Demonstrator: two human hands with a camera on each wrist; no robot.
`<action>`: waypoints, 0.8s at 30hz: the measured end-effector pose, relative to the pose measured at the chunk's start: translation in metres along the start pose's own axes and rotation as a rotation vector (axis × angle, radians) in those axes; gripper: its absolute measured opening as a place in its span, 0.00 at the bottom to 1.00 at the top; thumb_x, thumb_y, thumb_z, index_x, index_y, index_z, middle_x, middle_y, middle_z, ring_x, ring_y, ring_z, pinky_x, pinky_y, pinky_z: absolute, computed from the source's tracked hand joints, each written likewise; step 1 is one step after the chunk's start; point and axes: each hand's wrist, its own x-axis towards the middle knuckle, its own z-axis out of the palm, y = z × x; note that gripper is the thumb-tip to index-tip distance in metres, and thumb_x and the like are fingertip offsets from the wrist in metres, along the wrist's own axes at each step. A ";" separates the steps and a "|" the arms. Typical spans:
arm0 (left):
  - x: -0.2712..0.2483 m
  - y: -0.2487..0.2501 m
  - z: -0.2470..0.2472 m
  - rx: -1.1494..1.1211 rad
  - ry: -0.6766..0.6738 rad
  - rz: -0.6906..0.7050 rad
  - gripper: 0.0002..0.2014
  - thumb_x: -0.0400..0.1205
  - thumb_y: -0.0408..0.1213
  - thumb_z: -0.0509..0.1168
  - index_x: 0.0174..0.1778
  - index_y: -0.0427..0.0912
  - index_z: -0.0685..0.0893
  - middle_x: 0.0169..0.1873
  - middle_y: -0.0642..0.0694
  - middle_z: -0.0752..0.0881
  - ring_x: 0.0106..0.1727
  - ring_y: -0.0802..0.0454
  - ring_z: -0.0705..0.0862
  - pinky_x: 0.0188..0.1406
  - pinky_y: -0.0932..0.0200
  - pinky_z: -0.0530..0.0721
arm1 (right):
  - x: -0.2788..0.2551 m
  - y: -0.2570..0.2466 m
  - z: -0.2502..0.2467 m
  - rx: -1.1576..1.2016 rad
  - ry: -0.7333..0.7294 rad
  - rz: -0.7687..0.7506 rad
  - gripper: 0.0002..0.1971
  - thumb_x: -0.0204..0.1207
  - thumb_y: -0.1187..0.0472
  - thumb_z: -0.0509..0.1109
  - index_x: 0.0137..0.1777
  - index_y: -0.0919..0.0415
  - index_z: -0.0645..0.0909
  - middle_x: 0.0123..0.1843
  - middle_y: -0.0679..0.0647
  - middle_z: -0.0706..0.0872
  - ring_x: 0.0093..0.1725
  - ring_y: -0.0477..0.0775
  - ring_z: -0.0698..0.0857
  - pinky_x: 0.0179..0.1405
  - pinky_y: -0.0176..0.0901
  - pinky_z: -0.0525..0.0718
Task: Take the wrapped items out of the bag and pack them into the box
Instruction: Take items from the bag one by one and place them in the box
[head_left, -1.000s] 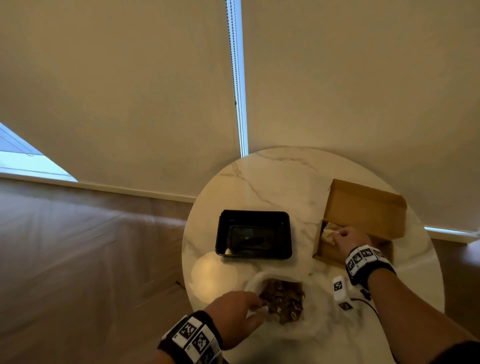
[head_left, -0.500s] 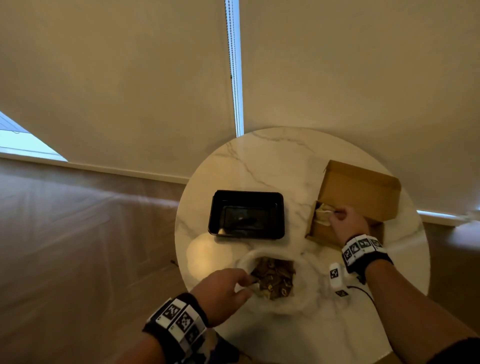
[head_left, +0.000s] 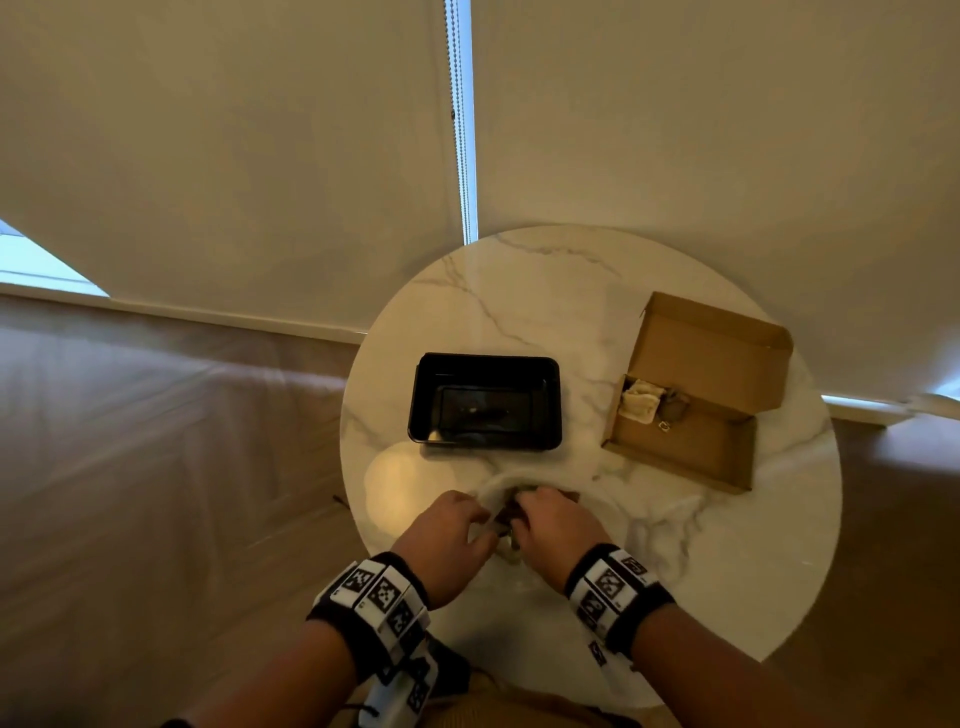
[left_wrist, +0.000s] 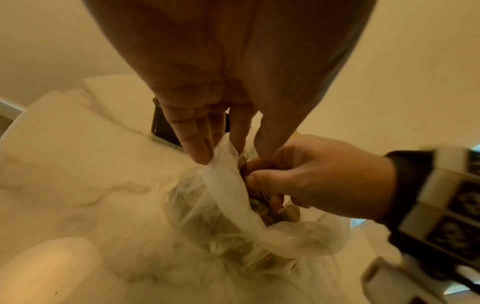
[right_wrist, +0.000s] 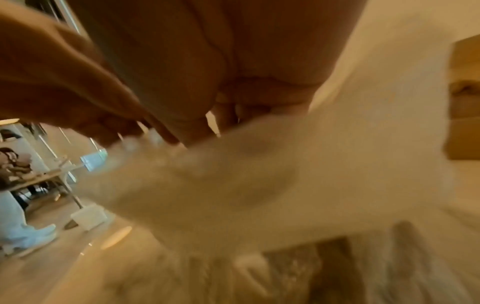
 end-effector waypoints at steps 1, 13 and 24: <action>-0.001 0.000 0.000 0.004 0.009 0.005 0.22 0.88 0.54 0.62 0.75 0.48 0.83 0.72 0.49 0.80 0.69 0.55 0.81 0.71 0.63 0.76 | 0.005 -0.002 0.005 0.003 0.028 0.021 0.14 0.86 0.47 0.63 0.67 0.49 0.81 0.64 0.50 0.84 0.61 0.53 0.85 0.63 0.47 0.84; -0.013 0.000 -0.011 -0.037 0.048 0.022 0.23 0.87 0.54 0.64 0.76 0.47 0.82 0.71 0.53 0.78 0.63 0.59 0.82 0.62 0.69 0.77 | 0.006 0.005 0.006 0.183 0.058 0.106 0.10 0.84 0.48 0.66 0.59 0.45 0.85 0.54 0.44 0.89 0.53 0.48 0.87 0.58 0.47 0.87; -0.012 -0.003 -0.026 -0.068 -0.006 0.012 0.23 0.87 0.54 0.66 0.77 0.51 0.79 0.72 0.53 0.78 0.65 0.57 0.84 0.60 0.66 0.80 | -0.066 0.013 -0.059 0.769 0.173 0.038 0.08 0.86 0.63 0.68 0.54 0.51 0.88 0.40 0.53 0.92 0.38 0.51 0.90 0.34 0.38 0.84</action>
